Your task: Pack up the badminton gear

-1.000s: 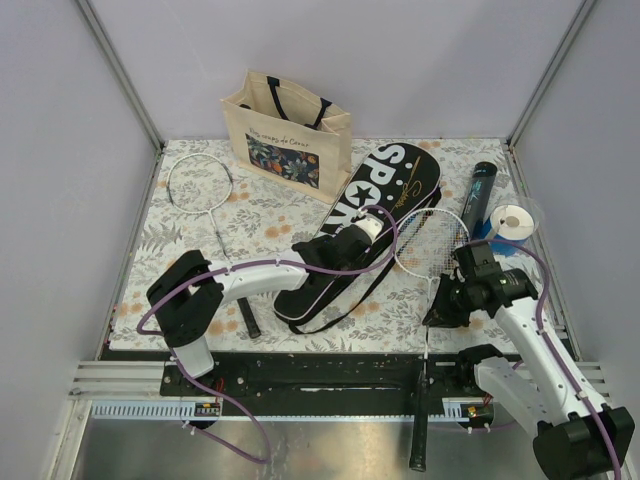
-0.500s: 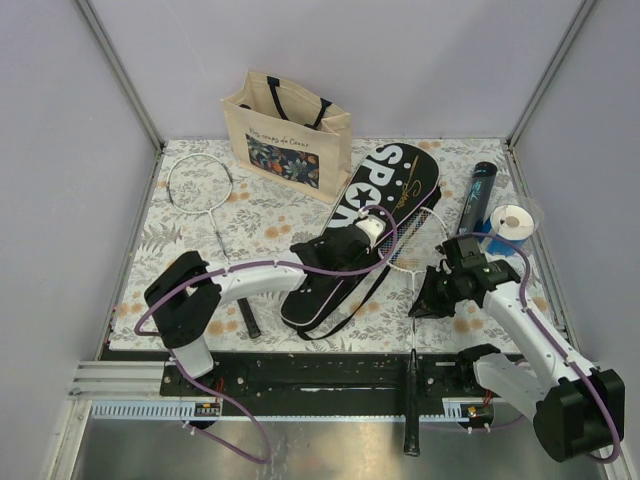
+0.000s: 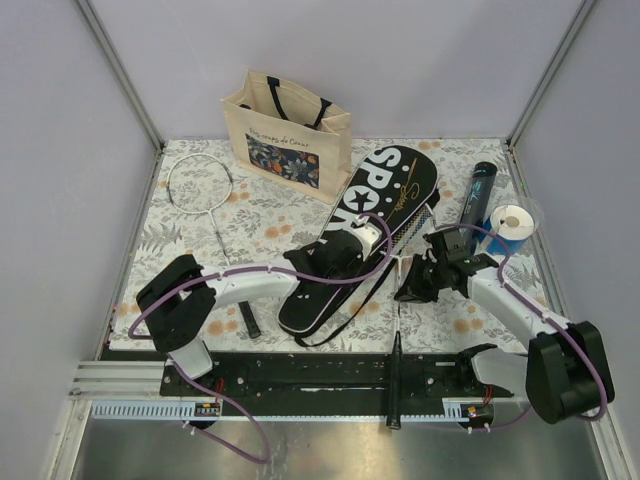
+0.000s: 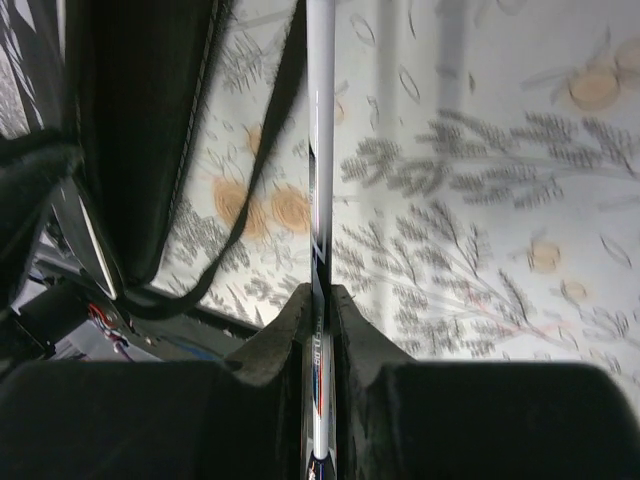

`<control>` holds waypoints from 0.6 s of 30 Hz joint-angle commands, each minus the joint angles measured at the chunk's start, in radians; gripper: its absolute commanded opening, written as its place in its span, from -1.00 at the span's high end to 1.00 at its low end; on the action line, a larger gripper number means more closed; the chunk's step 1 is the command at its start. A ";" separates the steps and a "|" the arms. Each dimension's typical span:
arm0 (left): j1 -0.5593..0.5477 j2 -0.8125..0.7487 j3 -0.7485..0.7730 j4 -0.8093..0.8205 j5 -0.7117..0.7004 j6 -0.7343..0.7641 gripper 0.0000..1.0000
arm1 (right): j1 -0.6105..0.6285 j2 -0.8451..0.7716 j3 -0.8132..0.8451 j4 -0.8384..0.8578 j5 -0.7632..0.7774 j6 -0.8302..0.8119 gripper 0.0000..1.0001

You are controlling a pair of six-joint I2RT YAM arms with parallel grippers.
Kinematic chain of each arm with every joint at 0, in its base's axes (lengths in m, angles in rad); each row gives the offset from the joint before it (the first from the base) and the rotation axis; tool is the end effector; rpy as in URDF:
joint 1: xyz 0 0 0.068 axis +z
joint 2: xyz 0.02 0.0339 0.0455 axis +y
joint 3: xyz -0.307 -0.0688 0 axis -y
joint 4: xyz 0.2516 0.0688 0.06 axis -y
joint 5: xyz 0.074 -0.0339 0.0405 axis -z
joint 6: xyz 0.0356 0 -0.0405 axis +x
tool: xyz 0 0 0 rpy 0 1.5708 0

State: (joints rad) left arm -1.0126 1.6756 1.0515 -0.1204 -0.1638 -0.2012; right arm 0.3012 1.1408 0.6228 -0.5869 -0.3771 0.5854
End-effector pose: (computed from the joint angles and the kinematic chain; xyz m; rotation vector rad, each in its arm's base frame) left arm 0.2017 -0.3121 0.2465 0.8463 2.1836 -0.4273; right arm 0.1761 0.0684 0.2244 0.2693 2.7721 0.7627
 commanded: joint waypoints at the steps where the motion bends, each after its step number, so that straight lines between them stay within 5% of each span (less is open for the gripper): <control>1: 0.000 -0.073 -0.024 0.079 0.046 0.003 1.00 | 0.022 0.069 0.005 0.281 -0.008 0.048 1.00; 9: 0.002 -0.090 -0.047 0.067 0.044 -0.037 0.99 | 0.045 0.232 0.017 0.636 -0.046 0.151 1.00; 14: -0.001 -0.088 -0.080 0.034 -0.048 -0.050 0.48 | 0.055 0.249 0.000 0.696 -0.039 0.175 1.00; 18: -0.021 -0.088 -0.107 0.025 -0.103 -0.053 0.32 | 0.055 0.269 0.000 0.705 -0.057 0.182 1.00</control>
State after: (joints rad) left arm -1.0161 1.6203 0.9672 -0.1066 -0.1852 -0.2432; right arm 0.3450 1.4002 0.6132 -0.0097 -0.3893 0.7498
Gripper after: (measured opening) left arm 0.313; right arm 0.152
